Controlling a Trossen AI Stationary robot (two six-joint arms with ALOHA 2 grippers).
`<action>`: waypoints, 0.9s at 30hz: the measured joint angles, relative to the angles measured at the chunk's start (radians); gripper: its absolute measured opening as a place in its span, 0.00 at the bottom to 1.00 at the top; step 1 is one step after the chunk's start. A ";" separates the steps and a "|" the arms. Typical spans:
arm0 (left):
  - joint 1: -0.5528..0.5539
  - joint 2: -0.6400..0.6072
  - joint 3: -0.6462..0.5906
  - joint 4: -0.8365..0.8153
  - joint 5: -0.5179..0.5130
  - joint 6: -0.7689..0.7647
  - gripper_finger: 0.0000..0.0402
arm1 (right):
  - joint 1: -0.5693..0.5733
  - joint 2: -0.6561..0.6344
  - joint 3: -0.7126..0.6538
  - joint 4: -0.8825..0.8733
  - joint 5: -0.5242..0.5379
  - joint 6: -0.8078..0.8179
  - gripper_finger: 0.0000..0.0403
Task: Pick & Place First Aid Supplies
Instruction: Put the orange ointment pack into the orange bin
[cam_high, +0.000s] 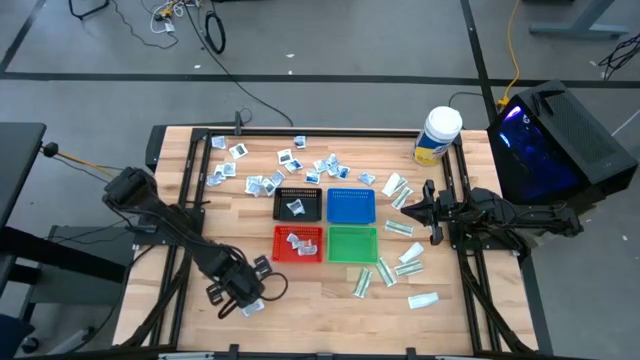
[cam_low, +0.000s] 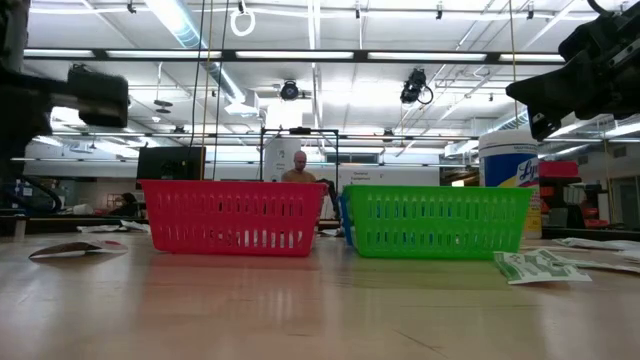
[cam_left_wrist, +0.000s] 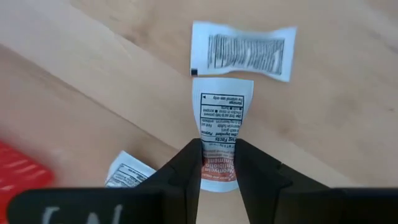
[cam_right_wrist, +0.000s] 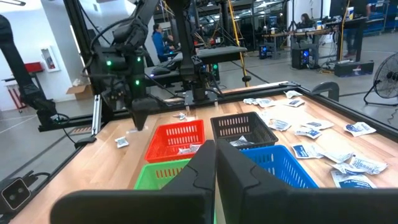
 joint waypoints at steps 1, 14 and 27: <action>0.000 -0.012 0.000 0.000 0.000 0.000 0.25 | 0.000 0.000 0.000 0.000 0.000 0.000 0.04; 0.083 -0.126 0.058 -0.005 -0.007 -0.055 0.25 | 0.000 0.000 0.000 0.000 0.000 0.000 0.04; 0.311 -0.128 0.136 0.041 -0.022 -0.052 0.25 | 0.000 0.000 0.000 0.000 0.000 0.000 0.04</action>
